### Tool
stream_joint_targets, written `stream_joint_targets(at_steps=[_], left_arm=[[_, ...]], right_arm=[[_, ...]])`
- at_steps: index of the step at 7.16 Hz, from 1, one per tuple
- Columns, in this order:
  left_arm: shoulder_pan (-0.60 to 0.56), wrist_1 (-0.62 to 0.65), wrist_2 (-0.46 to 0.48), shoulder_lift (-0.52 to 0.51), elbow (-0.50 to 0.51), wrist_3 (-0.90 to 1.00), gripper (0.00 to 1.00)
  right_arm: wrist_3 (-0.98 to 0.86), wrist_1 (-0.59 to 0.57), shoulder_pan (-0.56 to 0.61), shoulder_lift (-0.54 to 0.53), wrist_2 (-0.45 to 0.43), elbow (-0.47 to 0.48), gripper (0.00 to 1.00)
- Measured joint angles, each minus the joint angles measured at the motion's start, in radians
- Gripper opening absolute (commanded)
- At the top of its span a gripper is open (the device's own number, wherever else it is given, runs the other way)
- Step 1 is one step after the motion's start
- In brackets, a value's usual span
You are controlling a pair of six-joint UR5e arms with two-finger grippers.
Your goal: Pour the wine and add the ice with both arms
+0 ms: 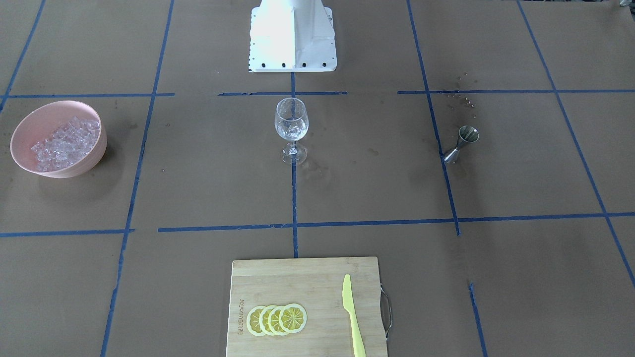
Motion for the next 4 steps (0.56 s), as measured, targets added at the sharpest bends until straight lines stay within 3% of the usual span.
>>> stream_joint_targets(at_steps=[4], left_arm=[[0.0,-0.001,0.001,-0.001,0.002,0.001,1.0]], right_arm=[[0.045,0.086,0.002,-0.042,0.0,0.003,1.0]])
